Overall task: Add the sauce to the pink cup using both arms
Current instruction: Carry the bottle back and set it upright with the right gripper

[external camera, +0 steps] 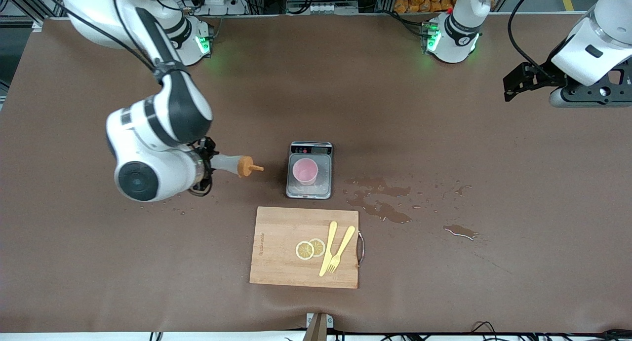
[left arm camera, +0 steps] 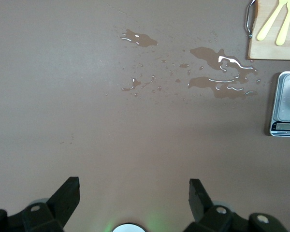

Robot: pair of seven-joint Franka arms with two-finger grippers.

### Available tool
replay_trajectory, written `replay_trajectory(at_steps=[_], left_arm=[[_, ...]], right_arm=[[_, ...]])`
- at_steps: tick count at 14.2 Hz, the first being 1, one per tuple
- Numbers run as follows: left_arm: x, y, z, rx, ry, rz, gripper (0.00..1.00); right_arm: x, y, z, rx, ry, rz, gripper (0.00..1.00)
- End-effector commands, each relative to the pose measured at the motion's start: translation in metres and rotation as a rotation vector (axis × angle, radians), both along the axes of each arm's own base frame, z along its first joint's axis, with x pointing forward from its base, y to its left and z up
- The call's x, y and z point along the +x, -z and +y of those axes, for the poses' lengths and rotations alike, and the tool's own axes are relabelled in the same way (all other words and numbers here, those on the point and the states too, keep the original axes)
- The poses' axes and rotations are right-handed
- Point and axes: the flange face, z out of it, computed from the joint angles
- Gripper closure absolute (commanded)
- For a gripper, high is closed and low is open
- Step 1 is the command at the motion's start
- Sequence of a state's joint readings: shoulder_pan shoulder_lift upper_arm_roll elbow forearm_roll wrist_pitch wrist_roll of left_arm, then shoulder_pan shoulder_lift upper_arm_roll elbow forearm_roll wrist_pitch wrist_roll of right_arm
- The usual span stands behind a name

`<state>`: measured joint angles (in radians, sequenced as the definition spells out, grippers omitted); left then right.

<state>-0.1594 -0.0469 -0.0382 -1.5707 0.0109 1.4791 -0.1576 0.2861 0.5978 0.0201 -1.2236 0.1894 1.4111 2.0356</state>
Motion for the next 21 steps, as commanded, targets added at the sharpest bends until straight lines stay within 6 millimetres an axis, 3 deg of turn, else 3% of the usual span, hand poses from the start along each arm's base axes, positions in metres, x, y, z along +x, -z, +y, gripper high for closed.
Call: replay_trajectory(at_steps=[1, 6, 10, 16, 21], left_arm=[[-0.004, -0.007, -0.001, -0.021, 0.001, -0.013, 0.0], [-0.005, -0.007, -0.007, -0.021, 0.013, -0.015, 0.0], [-0.005, -0.007, -0.01, -0.021, 0.015, -0.018, 0.0], [-0.009, -0.01, -0.017, -0.022, 0.029, -0.02, 0.0], [-0.007, -0.01, -0.01, -0.033, 0.014, -0.018, 0.0]], right_arm=[[0.005, -0.026, -0.039, 0.137, 0.004, -0.004, 1.0], [0.016, -0.038, -0.126, 0.383, -0.017, 0.004, 1.0], [0.016, -0.033, -0.196, 0.573, -0.055, -0.024, 1.0], [-0.002, 0.001, -0.3, 0.833, -0.074, -0.09, 1.0], [-0.029, 0.063, -0.38, 1.015, -0.114, -0.16, 1.0]])
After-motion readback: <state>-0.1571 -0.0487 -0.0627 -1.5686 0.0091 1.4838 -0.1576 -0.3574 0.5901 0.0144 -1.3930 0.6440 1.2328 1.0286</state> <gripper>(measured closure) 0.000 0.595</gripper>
